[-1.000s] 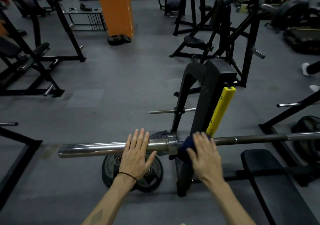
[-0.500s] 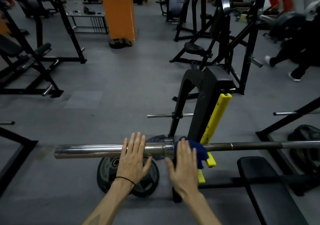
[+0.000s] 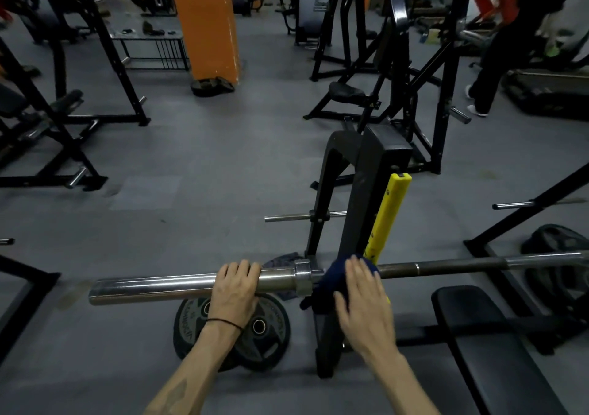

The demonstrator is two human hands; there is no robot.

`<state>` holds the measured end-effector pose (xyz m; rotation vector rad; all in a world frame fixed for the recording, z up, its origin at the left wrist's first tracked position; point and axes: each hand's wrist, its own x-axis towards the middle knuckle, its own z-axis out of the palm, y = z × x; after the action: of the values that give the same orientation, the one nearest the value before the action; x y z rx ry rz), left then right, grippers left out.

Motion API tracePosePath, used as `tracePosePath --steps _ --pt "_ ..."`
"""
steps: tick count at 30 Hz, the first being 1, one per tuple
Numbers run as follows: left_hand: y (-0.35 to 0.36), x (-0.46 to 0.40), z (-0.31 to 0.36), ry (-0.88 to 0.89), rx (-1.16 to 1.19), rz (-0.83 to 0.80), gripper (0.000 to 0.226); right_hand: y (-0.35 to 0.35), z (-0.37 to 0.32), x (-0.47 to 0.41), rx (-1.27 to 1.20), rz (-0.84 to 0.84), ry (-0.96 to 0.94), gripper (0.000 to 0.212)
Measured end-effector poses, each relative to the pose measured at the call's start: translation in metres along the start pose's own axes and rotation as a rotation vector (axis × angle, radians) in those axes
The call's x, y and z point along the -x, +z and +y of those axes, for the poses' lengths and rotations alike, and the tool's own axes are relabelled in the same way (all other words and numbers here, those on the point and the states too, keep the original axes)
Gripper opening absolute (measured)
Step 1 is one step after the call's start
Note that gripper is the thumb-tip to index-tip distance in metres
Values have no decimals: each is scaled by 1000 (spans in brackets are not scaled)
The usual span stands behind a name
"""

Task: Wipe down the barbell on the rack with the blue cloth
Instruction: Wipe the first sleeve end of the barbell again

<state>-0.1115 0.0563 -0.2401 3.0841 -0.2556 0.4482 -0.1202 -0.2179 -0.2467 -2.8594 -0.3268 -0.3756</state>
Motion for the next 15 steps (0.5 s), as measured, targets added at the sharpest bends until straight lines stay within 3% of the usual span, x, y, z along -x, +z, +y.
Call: tracePosePath --steps 3,5,7,10,12,15 --pt "-8 -15 -5 2 3 -126 63 7 -19 0 -35 -84 83 95" --pt "-7 -22 -11 17 19 -180 68 14 -36 1 -50 -126 -88 104" --pt "-8 -24 -16 59 33 -195 67 9 -27 -1 42 -112 -199 106" --pt "-7 -13 -19 84 51 -158 74 -2 0 -5 74 -52 16 107" --pt "-4 0 -23 78 35 -113 79 3 -18 -5 25 -49 126 107" --pt "-7 17 -29 34 8 -132 83 21 -45 -2 23 -50 -88 105"
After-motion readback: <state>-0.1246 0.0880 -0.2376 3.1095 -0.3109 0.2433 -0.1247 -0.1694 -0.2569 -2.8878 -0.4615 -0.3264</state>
